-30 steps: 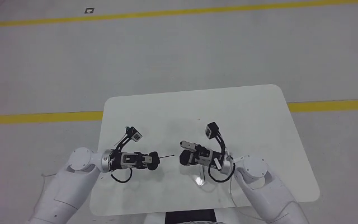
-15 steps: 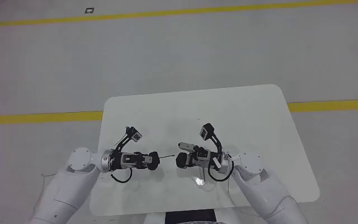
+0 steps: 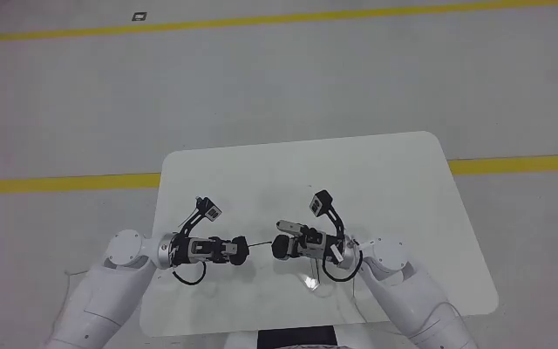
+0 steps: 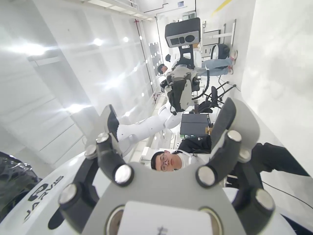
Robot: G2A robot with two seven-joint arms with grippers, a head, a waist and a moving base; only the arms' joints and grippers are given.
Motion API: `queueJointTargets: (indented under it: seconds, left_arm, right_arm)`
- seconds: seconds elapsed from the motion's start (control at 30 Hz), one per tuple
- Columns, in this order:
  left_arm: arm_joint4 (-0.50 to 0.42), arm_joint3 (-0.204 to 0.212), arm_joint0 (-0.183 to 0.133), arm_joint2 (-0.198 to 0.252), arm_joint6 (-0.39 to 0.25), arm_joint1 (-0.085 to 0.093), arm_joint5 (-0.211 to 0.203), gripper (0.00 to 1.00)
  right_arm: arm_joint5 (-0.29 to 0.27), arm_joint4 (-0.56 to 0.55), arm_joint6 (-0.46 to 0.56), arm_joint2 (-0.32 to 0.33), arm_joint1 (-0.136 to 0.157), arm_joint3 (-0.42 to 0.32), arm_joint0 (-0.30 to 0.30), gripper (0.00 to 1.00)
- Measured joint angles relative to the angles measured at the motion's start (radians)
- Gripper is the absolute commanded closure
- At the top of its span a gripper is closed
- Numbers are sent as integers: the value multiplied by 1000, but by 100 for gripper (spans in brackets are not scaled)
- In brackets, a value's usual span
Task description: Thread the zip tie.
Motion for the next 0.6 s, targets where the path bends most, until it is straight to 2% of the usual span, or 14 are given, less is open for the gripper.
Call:
queueJointTargets:
  seconds: [0.03,0.07,0.13,0.17,0.37,0.6]
  left_arm:
    - [0,0,0,0,0,0,0,100]
    - [0,0,0,0,0,0,0,100]
    - [0,0,0,0,0,0,0,100]
    - [0,0,0,0,0,0,0,100]
    - [0,0,0,0,0,0,0,100]
    - [0,0,0,0,0,0,0,100]
  right_arm:
    - [-5,-4,2,-1,1,1,0,16]
    - [-12,-7,4,-3,2,3,0,24]
    - [-24,-7,7,-4,3,7,-1,52]
    - [-35,-2,7,-3,4,9,-3,56]
    - [-93,43,24,1,7,32,-18,64]
    - [-108,58,22,-5,10,49,-18,68]
